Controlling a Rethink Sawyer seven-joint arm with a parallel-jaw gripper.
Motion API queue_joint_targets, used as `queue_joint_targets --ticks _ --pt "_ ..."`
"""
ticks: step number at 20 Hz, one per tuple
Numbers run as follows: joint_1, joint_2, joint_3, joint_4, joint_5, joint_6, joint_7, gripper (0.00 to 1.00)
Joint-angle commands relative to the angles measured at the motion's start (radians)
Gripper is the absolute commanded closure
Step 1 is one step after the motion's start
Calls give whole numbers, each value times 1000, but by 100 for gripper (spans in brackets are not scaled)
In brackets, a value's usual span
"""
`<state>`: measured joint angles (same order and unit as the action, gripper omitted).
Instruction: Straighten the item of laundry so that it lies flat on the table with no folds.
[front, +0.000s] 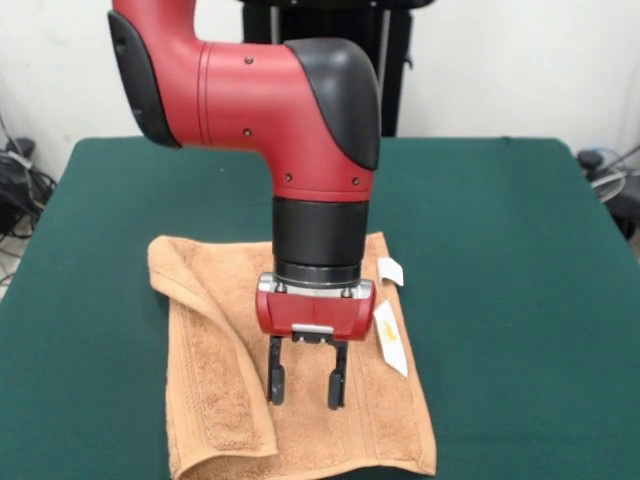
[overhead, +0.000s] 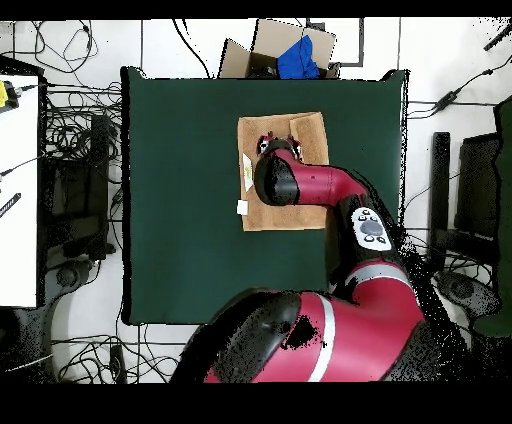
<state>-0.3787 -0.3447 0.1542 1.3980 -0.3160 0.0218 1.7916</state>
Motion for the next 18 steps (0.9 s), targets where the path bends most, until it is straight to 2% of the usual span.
queue_joint_targets --ticks 1,10,18 --pt "52 28 -77 -30 -22 -13 99 0" --pt "69 77 -134 -84 -17 -51 107 0" --pt "43 119 -123 -128 -27 -62 91 0"
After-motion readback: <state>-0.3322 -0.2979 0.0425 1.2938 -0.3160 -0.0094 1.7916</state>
